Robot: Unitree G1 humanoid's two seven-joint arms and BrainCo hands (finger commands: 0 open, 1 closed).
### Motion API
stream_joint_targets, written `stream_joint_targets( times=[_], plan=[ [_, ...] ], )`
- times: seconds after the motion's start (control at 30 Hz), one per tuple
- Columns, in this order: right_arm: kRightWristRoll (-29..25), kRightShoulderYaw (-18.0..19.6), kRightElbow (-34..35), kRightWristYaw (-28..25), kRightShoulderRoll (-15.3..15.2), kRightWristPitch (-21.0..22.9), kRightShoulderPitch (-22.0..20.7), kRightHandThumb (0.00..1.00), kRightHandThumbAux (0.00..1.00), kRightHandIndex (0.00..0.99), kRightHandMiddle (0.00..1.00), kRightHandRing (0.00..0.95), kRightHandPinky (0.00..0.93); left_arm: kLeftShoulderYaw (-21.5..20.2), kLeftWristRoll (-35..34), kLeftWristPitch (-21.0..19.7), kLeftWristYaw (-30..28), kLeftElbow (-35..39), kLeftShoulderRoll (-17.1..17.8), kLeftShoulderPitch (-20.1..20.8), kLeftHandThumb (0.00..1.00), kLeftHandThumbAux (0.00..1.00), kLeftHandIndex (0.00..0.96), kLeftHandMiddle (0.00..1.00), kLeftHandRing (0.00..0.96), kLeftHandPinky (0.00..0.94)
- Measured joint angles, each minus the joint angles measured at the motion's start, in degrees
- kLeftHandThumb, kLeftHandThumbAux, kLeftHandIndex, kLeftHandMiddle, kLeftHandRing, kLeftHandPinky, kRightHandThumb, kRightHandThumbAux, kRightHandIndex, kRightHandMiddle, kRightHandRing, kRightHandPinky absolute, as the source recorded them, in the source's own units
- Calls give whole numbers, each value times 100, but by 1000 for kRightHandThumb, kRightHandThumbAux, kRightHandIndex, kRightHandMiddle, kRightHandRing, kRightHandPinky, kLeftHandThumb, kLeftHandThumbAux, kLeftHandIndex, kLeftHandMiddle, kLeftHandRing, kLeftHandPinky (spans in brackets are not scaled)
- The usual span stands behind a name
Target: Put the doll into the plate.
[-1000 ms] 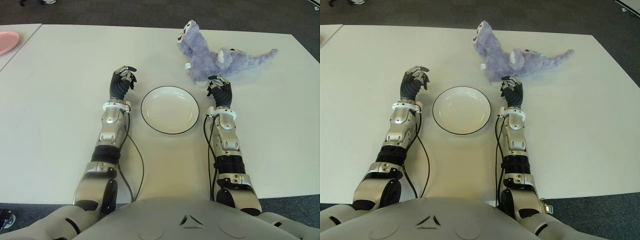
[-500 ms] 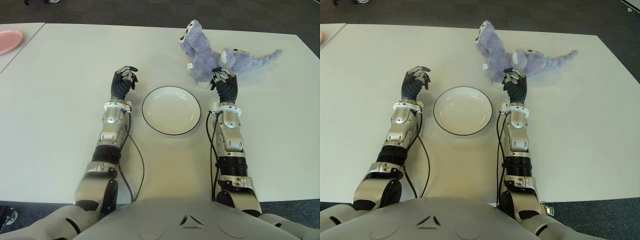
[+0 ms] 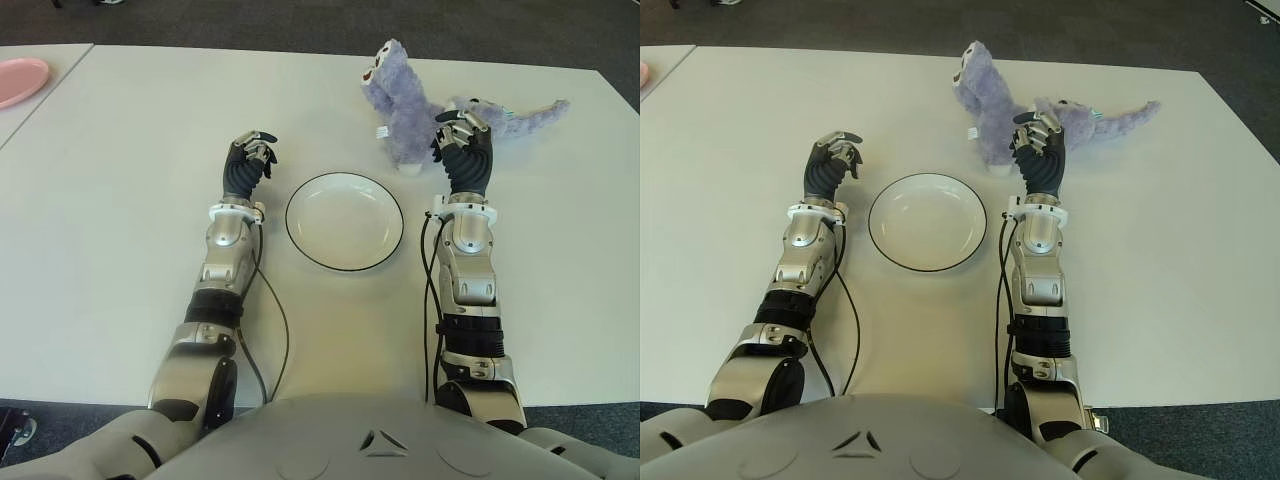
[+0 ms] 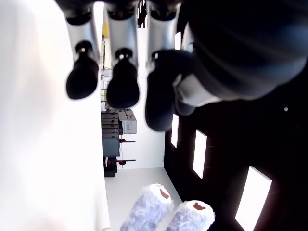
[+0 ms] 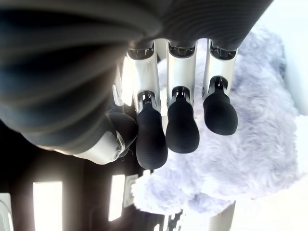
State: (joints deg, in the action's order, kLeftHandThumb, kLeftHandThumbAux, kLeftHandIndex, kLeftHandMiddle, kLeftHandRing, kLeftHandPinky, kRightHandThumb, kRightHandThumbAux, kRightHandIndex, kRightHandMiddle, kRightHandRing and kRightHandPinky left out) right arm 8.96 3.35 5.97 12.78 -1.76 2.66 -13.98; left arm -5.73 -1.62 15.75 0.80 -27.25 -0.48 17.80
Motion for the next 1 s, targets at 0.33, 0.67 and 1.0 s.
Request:
stream_joint_targets(
  times=[0.33, 0.67, 1.0],
  plan=[
    [710, -130, 260, 321, -73, 41, 26, 712, 716, 434, 698, 703, 707, 4, 42, 0, 83, -7, -21, 11, 712, 701, 443, 738, 759, 726],
    [1975, -258, 177, 1029, -522, -178, -18, 716, 713, 435, 752, 763, 765, 5, 53, 0, 106, -7, -39, 14, 712, 701, 444, 740, 758, 720],
    [3344, -589, 44, 1356, -1265, -248, -129, 721, 707, 433, 734, 747, 706, -3, 52, -12, 106, -7, -48, 14, 713, 700, 443, 735, 757, 734]
  ],
)
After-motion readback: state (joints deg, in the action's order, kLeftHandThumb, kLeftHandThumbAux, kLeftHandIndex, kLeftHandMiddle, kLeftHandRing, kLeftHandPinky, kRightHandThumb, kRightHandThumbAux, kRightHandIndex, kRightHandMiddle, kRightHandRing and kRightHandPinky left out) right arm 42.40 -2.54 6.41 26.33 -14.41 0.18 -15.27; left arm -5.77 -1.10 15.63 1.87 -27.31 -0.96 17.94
